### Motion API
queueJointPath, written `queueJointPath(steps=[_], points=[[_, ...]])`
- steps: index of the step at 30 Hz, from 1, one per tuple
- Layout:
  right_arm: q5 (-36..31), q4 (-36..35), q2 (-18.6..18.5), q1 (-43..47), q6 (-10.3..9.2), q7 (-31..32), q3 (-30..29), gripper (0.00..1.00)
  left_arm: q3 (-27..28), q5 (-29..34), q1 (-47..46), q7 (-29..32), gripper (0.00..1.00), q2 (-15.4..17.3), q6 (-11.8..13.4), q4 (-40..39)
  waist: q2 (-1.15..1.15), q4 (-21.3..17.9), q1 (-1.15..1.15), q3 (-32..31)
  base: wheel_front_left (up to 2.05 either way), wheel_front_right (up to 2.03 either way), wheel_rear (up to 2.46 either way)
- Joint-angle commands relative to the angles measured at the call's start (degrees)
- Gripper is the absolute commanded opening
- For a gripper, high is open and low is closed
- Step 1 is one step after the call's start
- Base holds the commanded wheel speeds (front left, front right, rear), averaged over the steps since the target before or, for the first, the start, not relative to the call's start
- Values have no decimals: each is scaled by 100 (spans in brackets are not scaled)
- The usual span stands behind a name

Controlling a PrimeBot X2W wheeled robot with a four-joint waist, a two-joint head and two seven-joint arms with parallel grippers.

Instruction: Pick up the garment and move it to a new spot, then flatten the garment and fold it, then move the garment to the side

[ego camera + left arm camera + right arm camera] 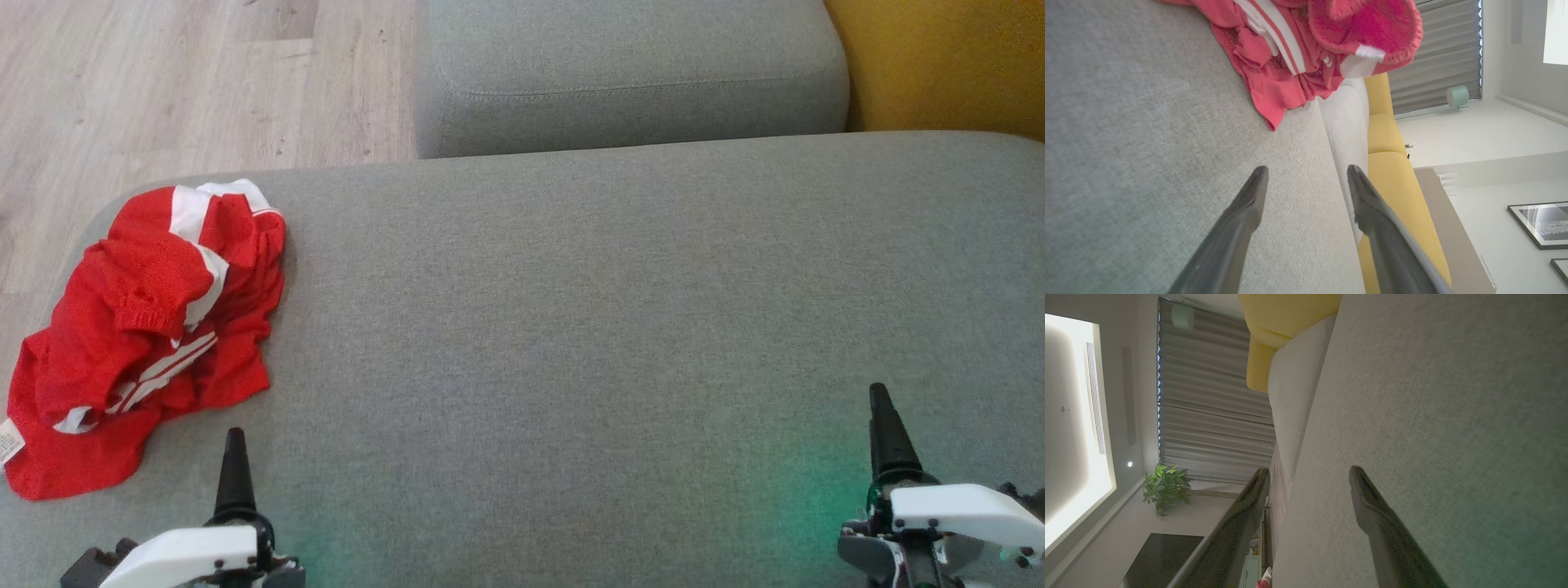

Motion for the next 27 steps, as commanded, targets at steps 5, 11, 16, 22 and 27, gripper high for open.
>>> queueJointPath(steps=[5, 11, 16, 22, 27], points=[[-460, -236, -51, -145, 12, -131, 172, 100, -97, 396, -141, -126, 100, 21, 65, -307, 0, -21, 0, -22, 0, 0, 0], [-910, -252, -75, -145, 15, -231, 335, 100, -206, 799, -90, -225, 100, 21, 122, -374, 0, -61, 0, -85, 0, 0, 0], [-1302, -245, -105, -101, 17, -314, 492, 100, -259, 1172, -42, -308, 100, 22, 194, -436, 0, -69, 0, -175, 0, 0, 0], [-1765, -246, -142, -36, 19, -414, 689, 100, -380, 1662, 17, -408, 100, 22, 221, -478, 0, -53, 0, -278, 0, 0, 0], [-2143, -233, -166, 1, 21, -497, 855, 100, -470, 2025, 50, -490, 100, 23, 253, -515, 0, -19, 0, -348, 0, 0, 0]])
